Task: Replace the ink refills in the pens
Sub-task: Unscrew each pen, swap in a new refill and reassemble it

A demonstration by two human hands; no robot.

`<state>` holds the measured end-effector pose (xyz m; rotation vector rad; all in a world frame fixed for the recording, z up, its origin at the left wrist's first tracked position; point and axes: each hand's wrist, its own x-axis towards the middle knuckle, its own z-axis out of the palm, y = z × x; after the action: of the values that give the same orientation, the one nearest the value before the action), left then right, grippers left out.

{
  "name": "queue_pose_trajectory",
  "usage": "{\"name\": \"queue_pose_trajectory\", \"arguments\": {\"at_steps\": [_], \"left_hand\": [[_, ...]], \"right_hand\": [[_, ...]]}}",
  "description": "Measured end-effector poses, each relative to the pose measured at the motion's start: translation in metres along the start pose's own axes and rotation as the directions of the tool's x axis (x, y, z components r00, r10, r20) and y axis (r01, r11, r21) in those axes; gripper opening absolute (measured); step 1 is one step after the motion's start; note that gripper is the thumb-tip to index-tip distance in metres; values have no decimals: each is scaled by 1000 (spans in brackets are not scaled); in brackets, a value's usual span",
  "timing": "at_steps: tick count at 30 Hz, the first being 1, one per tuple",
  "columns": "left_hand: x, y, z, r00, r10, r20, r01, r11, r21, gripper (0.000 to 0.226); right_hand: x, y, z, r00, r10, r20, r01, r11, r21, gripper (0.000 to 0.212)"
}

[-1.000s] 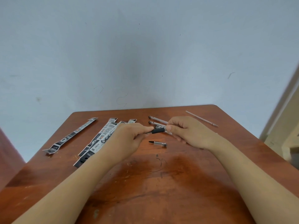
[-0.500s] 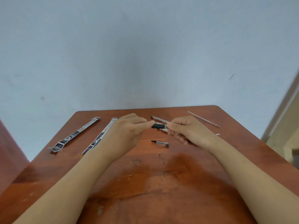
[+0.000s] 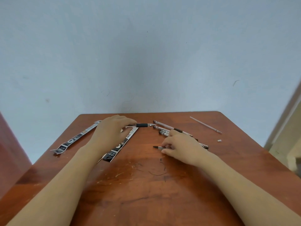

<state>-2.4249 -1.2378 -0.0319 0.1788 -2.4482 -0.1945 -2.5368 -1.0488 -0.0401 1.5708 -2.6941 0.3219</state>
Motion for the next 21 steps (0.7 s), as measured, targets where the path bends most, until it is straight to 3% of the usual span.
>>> {"name": "queue_pose_trajectory", "arguments": {"at_steps": [4, 9, 13, 21], "left_hand": [[-1, 0, 2, 999, 37, 18, -37, 999, -11, 21], [-2, 1, 1, 997, 61, 38, -59, 997, -57, 30], [-3, 5, 2, 993, 97, 70, -90, 991, -95, 44], [-4, 6, 4, 986, 132, 101, -120, 986, -116, 39]], "right_hand": [[0, 1, -1, 997, 8, -80, -8, 1000, 1, 26], [1, 9, -9, 962, 109, -249, -65, 982, 179, 20], [0, 6, -7, 955, 77, -288, -30, 986, 164, 20], [-2, 1, -8, 960, 37, -277, 11, 985, 171, 23]]}}
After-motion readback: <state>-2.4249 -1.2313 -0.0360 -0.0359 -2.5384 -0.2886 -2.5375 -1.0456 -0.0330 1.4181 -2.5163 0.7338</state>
